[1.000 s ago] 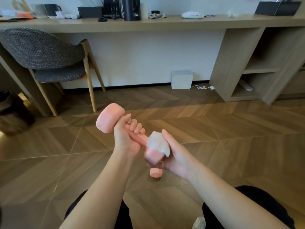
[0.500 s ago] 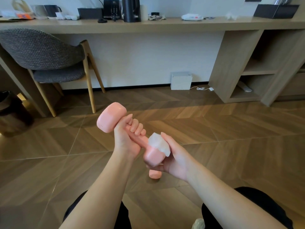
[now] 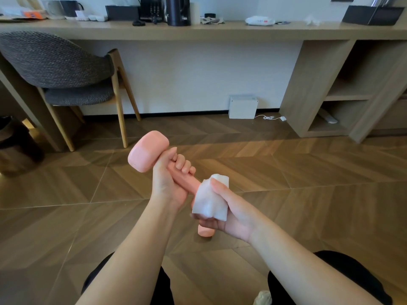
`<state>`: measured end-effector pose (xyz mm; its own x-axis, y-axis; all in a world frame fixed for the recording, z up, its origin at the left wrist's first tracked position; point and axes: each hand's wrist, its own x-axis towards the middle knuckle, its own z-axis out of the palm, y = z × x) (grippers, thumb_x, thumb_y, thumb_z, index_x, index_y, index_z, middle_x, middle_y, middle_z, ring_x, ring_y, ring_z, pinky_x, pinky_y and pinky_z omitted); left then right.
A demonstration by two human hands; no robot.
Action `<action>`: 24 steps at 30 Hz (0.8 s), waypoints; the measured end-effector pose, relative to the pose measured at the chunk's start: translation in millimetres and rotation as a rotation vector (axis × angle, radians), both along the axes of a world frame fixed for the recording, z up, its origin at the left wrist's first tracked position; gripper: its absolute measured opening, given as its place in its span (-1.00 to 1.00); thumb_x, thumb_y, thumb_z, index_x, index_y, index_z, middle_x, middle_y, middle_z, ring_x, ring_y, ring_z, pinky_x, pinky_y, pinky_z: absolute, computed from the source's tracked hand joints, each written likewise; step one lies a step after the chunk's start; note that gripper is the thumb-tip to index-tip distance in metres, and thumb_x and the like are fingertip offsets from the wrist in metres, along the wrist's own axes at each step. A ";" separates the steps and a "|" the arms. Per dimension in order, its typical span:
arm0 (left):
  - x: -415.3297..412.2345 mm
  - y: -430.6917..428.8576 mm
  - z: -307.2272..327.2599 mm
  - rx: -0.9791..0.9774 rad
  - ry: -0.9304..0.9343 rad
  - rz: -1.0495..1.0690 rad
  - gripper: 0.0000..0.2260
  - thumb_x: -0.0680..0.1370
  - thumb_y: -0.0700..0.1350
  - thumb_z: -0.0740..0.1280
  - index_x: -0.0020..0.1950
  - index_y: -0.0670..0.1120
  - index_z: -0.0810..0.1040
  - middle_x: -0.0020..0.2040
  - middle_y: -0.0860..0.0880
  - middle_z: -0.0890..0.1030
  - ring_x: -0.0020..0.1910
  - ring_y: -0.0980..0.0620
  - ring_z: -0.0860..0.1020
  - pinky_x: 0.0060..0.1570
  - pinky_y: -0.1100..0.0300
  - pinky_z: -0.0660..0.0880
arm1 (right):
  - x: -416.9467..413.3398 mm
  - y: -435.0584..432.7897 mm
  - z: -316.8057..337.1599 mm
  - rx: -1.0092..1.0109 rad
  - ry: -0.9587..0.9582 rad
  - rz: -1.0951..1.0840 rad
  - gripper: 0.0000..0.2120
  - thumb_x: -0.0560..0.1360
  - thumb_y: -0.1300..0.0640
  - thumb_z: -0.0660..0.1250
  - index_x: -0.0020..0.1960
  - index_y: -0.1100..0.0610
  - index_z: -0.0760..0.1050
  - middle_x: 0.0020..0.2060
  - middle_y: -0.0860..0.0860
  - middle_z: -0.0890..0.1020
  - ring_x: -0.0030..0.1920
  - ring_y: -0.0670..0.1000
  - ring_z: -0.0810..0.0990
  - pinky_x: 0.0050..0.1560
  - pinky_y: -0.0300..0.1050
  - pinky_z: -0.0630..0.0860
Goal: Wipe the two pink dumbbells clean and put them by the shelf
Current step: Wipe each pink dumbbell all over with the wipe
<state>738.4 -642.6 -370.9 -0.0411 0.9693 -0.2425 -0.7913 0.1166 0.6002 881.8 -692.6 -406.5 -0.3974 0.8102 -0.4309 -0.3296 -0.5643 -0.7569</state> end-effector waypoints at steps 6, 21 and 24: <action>3.3 2.4 -6.4 -0.089 0.052 0.052 -0.73 0.53 -0.20 0.32 -0.33 -0.06 0.34 -0.47 0.02 0.28 -0.49 0.07 0.29 -0.34 0.17 0.35 | -6.1 8.9 -8.8 0.080 -0.184 -0.180 -0.33 0.31 -0.35 0.40 0.27 0.02 0.45 0.02 0.14 0.61 -0.10 0.13 0.53 -0.17 -0.06 0.43; -0.9 0.0 -3.3 -0.066 0.010 -0.002 -0.69 0.53 -0.23 0.23 -0.38 -0.04 0.25 -0.50 0.04 0.19 -0.53 0.07 0.20 -0.44 0.21 0.24 | 0.1 8.0 -7.6 0.103 -0.151 -0.140 -0.46 0.42 -0.31 0.37 0.19 0.07 0.51 -0.06 0.05 0.64 -0.05 0.09 0.58 -0.04 0.04 0.45; 0.5 -1.4 -3.2 -0.049 0.008 -0.040 -0.68 0.53 -0.23 0.22 -0.38 -0.03 0.24 -0.50 0.03 0.19 -0.53 0.07 0.19 -0.43 0.21 0.22 | -0.2 10.6 -9.2 0.036 -0.133 -0.147 -0.41 0.34 -0.36 0.37 0.14 0.08 0.56 -0.08 0.10 0.57 0.00 0.13 0.43 0.00 0.07 0.38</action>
